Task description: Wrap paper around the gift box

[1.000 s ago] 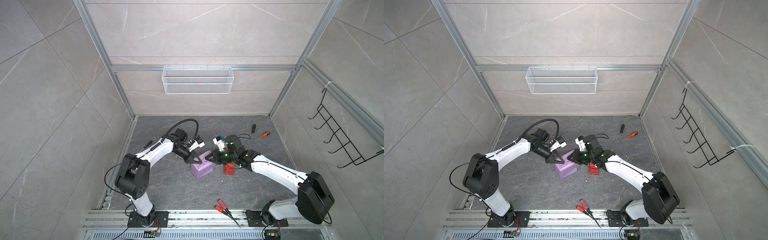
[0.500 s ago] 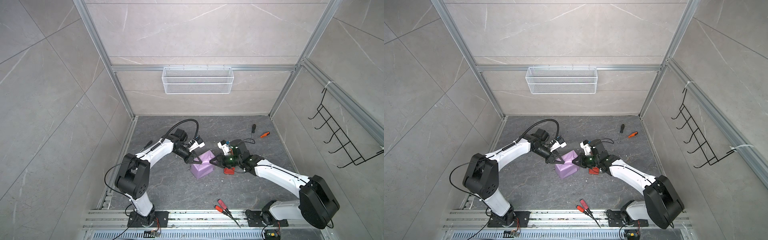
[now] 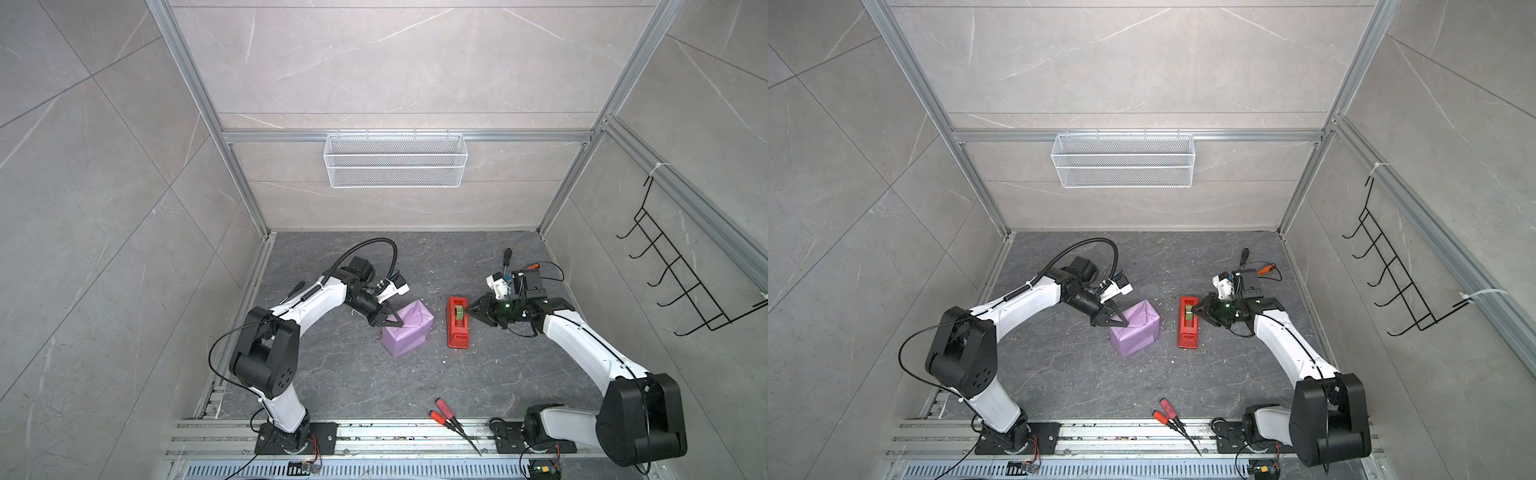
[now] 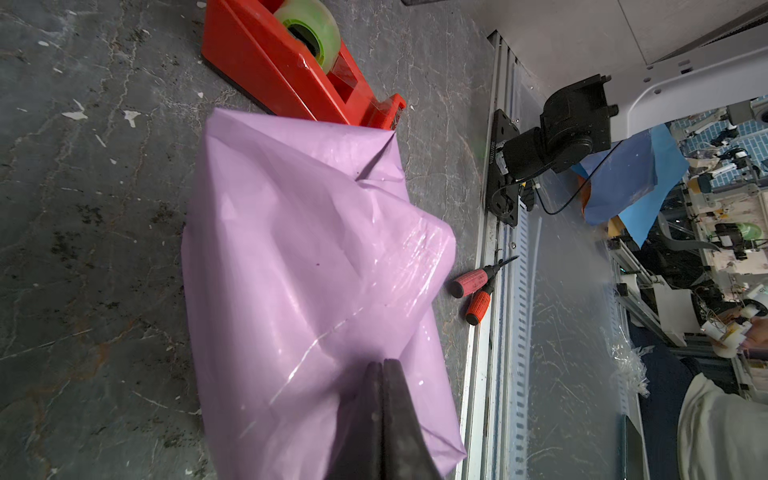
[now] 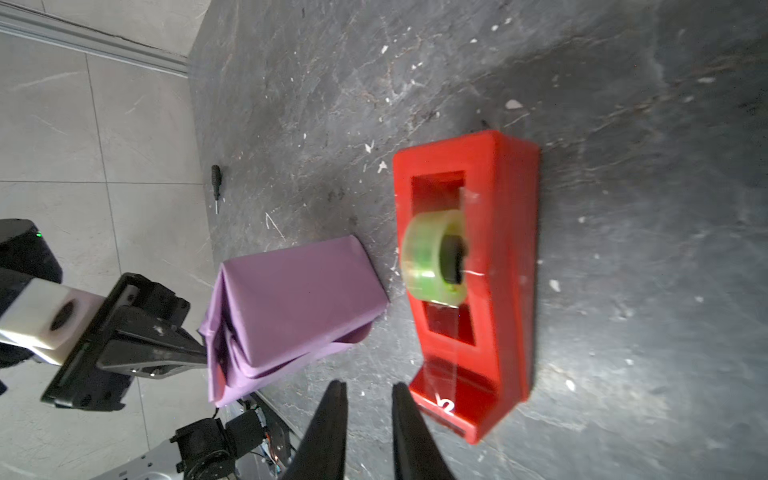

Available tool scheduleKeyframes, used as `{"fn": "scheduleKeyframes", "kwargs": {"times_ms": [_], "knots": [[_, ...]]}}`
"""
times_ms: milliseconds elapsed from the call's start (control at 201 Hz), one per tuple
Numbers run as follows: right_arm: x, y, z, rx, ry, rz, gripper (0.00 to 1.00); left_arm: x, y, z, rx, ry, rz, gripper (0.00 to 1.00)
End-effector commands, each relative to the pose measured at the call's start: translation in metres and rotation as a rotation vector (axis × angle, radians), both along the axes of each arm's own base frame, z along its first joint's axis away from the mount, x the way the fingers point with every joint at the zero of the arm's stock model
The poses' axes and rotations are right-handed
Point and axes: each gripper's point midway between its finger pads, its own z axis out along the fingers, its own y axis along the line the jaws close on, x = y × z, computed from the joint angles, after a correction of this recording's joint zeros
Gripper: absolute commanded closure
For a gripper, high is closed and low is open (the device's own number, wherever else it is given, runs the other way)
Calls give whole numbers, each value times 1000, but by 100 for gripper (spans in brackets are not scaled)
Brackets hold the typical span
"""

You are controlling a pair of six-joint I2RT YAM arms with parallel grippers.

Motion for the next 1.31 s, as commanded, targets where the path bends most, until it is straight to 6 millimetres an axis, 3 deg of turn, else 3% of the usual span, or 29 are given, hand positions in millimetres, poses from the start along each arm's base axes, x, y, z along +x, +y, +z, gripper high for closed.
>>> {"fn": "scheduleKeyframes", "kwargs": {"times_ms": [0, 329, 792, 1056, 1165, 1305], "knots": [[-17, 5, -14, 39, 50, 79, 71, -3, 20, -42, 192, -6, -2, 100], [-16, 13, -53, 109, 132, 112, 73, -4, 21, -45, 194, -8, -1, 100], [-28, 21, -75, 191, 194, 120, 82, -4, 20, -45, 191, -2, 3, 100], [-21, 25, -76, 232, 199, 105, 86, -4, 21, -46, 197, -3, 4, 100], [-18, 28, -67, 265, 179, 100, 86, -4, 21, -43, 195, -8, 1, 100], [-16, 28, -65, 266, 185, 98, 100, -3, 21, -45, 194, -4, 4, 100]]}}
